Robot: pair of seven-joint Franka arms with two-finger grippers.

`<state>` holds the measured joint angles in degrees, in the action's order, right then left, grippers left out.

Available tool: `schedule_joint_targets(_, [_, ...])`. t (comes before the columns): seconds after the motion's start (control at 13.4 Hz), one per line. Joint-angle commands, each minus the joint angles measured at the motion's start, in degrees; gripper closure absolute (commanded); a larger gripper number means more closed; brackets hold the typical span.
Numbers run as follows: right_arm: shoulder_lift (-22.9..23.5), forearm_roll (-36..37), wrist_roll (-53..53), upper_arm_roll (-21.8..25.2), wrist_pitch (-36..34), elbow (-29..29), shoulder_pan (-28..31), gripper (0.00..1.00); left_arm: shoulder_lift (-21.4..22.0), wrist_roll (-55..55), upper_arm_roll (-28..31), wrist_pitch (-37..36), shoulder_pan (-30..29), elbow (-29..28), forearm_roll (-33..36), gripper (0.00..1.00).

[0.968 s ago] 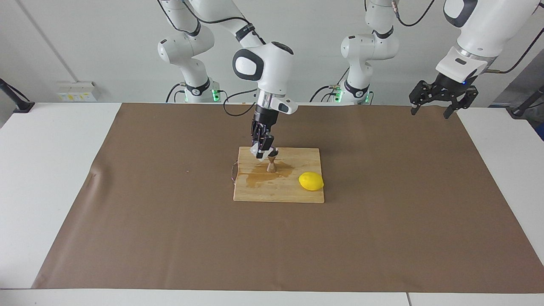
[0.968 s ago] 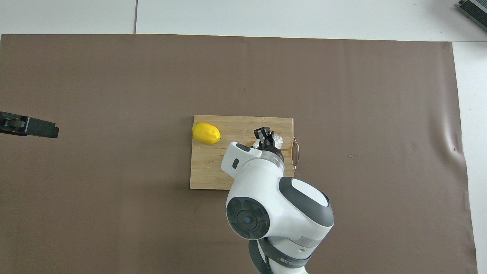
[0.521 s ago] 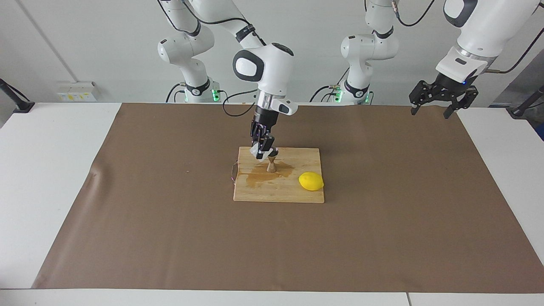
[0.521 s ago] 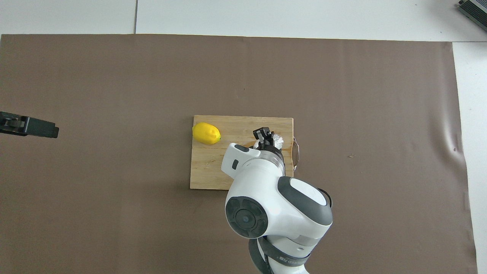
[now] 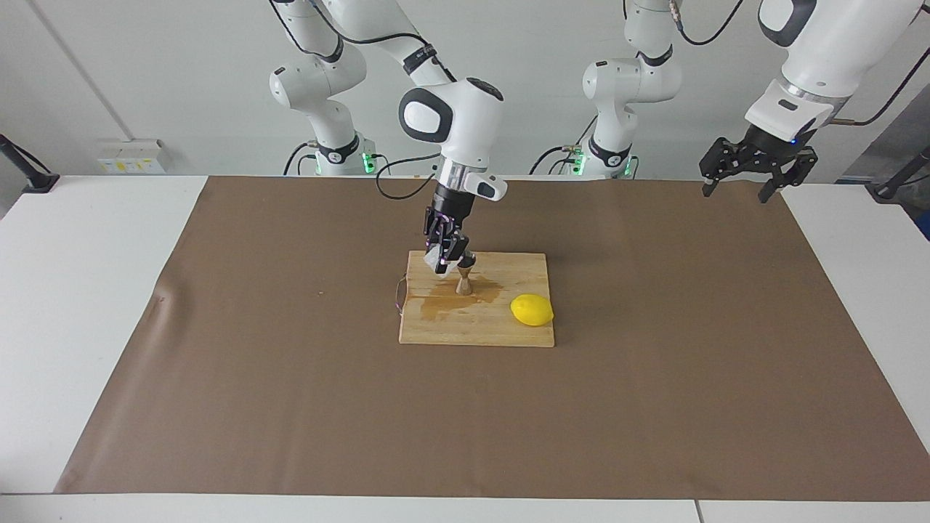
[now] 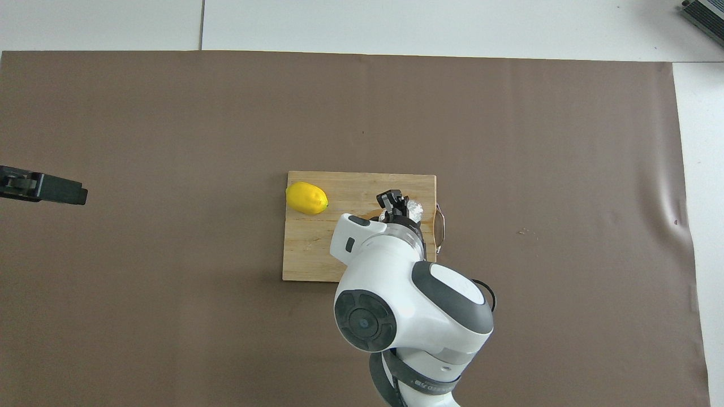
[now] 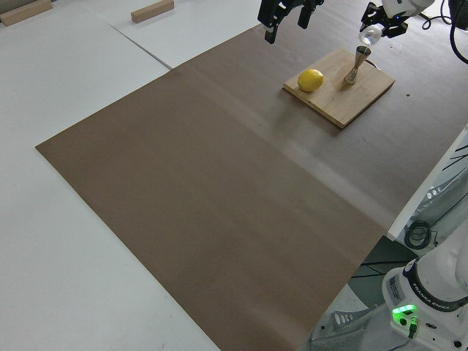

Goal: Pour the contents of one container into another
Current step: 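Hold the white cup tilted over the steel cup with the right gripper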

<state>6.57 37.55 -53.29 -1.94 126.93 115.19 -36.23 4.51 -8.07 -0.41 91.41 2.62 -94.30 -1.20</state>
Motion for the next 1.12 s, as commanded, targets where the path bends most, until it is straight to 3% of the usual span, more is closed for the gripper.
schedule_joint_targets(0.0, [0.3, 1.4, -0.7, -0.5, -1.4, -1.2, 0.4, 0.69, -0.9, 0.7, 0.1, -0.6, -0.1, 1.6, -0.6, 0.0])
schedule_joint_targets(1.04, [0.8, -8.5, -0.3, -0.5, -0.7, -3.8, 1.4, 0.69, -1.0, 0.7, 0.1, -0.6, 0.0, 1.6, -0.6, 0.0])
